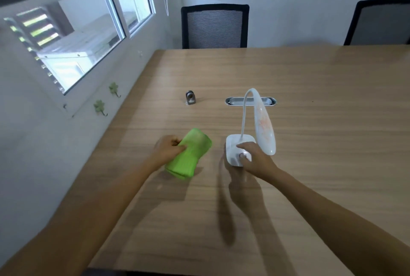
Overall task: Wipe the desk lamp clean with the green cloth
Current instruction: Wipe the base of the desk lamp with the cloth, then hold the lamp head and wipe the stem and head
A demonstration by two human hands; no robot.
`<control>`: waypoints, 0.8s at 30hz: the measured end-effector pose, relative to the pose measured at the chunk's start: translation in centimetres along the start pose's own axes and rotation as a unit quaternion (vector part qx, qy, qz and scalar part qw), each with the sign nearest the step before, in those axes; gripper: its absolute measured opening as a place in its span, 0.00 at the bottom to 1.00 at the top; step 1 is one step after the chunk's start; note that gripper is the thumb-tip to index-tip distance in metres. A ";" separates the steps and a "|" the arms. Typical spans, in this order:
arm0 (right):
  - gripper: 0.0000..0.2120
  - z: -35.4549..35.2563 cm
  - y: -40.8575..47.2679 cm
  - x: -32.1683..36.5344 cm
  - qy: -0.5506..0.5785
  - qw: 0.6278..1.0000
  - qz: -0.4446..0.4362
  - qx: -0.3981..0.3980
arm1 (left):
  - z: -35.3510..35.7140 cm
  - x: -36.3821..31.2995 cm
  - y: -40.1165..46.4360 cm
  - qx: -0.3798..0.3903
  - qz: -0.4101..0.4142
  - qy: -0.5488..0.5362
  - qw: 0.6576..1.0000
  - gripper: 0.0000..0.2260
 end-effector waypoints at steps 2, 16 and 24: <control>0.18 1.1 0.0 1.8 0.066 0.998 0.011 0.000 | -0.4 1.5 -0.1 -0.001 -0.096 -0.123 0.988 0.10; 0.11 8.6 -2.3 7.8 0.484 0.808 0.261 0.210 | 2.3 1.1 -2.6 0.104 -0.238 -0.382 0.887 0.05; 0.13 6.3 -2.3 5.9 0.409 0.872 0.224 0.145 | 2.9 -0.5 -2.7 0.125 -0.244 -0.403 0.873 0.06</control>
Point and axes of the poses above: each hand's wrist, its own y-axis towards the middle knuckle, its own z-axis out of the palm, x = y × z, the point moved 9 cm from there along y, towards the middle knuckle, and after that the axes turned 7 degrees about -x, right-handed, at the moved point
